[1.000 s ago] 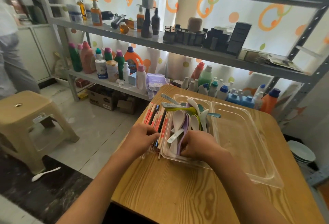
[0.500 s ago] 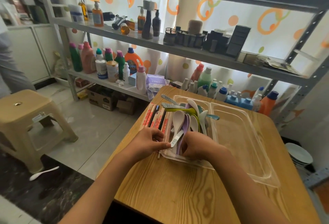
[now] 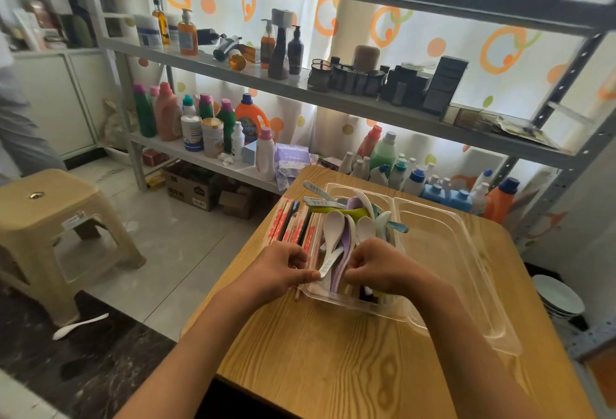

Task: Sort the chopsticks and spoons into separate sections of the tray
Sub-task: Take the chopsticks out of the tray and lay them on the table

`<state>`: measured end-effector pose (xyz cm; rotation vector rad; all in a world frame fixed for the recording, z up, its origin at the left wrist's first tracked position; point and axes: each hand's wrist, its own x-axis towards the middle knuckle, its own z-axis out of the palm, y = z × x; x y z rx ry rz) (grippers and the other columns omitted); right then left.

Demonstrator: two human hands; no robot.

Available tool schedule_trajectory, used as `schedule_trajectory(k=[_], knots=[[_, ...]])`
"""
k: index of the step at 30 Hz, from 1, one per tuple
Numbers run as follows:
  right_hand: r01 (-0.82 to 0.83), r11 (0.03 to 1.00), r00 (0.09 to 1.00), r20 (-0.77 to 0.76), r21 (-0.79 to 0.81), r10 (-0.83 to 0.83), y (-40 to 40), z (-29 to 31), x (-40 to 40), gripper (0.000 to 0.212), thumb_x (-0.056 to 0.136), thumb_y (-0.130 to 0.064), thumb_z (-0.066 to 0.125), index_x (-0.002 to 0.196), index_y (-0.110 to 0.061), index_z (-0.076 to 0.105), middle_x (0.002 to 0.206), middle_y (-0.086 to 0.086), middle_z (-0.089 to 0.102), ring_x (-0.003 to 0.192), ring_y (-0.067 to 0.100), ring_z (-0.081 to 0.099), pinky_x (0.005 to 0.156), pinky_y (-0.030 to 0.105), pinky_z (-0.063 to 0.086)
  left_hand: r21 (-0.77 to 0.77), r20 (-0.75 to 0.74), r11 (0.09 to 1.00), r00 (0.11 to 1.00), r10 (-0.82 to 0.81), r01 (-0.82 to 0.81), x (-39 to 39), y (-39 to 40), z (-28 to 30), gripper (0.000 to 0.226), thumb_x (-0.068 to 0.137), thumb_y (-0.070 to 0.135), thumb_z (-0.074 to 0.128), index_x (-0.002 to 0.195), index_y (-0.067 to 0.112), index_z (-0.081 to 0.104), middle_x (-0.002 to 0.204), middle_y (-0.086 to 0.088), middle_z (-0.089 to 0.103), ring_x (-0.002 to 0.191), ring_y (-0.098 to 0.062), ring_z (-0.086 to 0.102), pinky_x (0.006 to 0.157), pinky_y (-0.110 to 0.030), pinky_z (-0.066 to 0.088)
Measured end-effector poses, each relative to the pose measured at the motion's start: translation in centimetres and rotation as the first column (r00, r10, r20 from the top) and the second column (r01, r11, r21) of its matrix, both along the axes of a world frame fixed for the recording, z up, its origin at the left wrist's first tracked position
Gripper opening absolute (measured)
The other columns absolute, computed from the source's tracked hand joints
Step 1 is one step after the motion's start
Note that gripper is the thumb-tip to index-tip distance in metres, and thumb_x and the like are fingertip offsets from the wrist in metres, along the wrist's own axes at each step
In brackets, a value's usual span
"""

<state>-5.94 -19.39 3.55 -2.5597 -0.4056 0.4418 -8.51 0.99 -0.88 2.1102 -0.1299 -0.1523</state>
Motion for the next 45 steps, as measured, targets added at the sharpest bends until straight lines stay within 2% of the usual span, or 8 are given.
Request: schedule_trajectory(k=[9,16,21,25,32,35,40,45], knots=[[0.121,0.888,0.975,0.113,0.443,-0.189,-0.5,5.1,-0.9,0.017,0.088,-0.008,0.062,0.076,0.002,0.068,0.062,0.004,0.060,0.051,0.002,0.057,0.051,0.011,0.046,0.037,-0.010,0.999,1.000,0.001,0.000,-0.4,-0.3,0.5,0.022,0.081,0.030,0.074,0.101,0.025,0.064,0.092,0.005,0.064,0.085,-0.008,0.061,0.072,-0.023,0.053],[0.157,0.710,0.937,0.124,0.687,-0.326,0.6,8.0,-1.2,0.034,0.099,-0.010,0.045,0.065,-0.009,0.052,0.050,-0.002,0.046,0.043,0.005,0.042,0.045,0.017,0.040,0.133,-0.007,0.991,1.000,0.017,-0.016,-0.9,-0.6,0.5,0.029,0.085,0.038,0.069,0.108,0.022,0.067,0.093,0.008,0.064,0.085,-0.005,0.059,0.068,-0.019,0.046],[0.195,0.584,0.942,0.014,0.788,-0.334,1.3,8.9,-1.4,0.035,0.098,-0.015,0.042,0.064,-0.009,0.046,0.050,-0.001,0.043,0.044,0.009,0.039,0.047,0.021,0.037,0.245,0.203,0.964,0.978,0.057,-0.107,-1.4,-0.9,1.0,0.028,0.088,0.039,0.064,0.109,0.020,0.064,0.095,0.008,0.062,0.083,-0.003,0.057,0.069,-0.020,0.047],[0.237,0.388,0.965,-0.169,0.891,-0.201,1.2,9.6,-1.1,0.031,0.093,-0.019,0.043,0.063,-0.011,0.040,0.051,0.001,0.036,0.046,0.012,0.032,0.048,0.021,0.031,0.046,0.448,0.991,0.889,0.095,-0.129,-2.1,-1.6,2.7,0.043,0.101,0.040,0.042,0.141,0.024,0.047,0.120,0.004,0.064,0.105,-0.007,0.061,0.086,-0.022,0.051],[0.176,0.156,0.984,-0.173,0.972,-0.031,1.4,10.7,-1.4,0.035,0.096,-0.022,0.037,0.064,-0.008,0.038,0.054,0.004,0.034,0.048,0.014,0.031,0.050,0.021,0.030,-0.125,0.564,0.991,0.825,0.031,0.049,-3.7,-2.4,5.2,0.028,0.097,0.022,0.053,0.122,0.034,0.054,0.101,0.017,0.064,0.096,0.007,0.060,0.077,-0.006,0.047],[0.186,0.164,0.982,-0.183,0.969,-0.038,1.7,10.1,-1.2,0.036,0.097,-0.022,0.038,0.064,-0.008,0.038,0.057,0.006,0.033,0.049,0.015,0.033,0.051,0.022,0.032,-0.124,0.583,0.992,0.811,0.054,0.023,-3.8,-2.2,5.2,0.029,0.094,0.014,0.059,0.117,0.031,0.058,0.096,0.024,0.062,0.092,0.008,0.061,0.075,-0.006,0.047],[0.241,0.420,0.963,-0.164,0.875,-0.212,2.5,9.1,-0.3,0.029,0.099,-0.024,0.047,0.076,-0.006,0.049,0.055,0.003,0.043,0.048,0.014,0.039,0.050,0.024,0.036,-0.135,0.519,0.989,0.846,0.122,-0.059,-3.6,-1.5,3.8,0.022,0.090,0.018,0.063,0.107,0.032,0.061,0.090,0.030,0.057,0.088,0.017,0.057,0.075,-0.002,0.044],[0.288,0.512,0.944,-0.149,0.809,-0.295,3.2,7.3,0.8,0.020,0.100,-0.019,0.050,0.092,-0.007,0.063,0.052,-0.002,0.051,0.047,0.013,0.043,0.046,0.024,0.037,-0.238,0.395,0.946,0.867,0.303,-0.222,-2.8,-0.2,2.2,0.022,0.090,0.023,0.065,0.111,0.029,0.066,0.093,0.019,0.066,0.085,0.009,0.064,0.070,-0.011,0.054]])
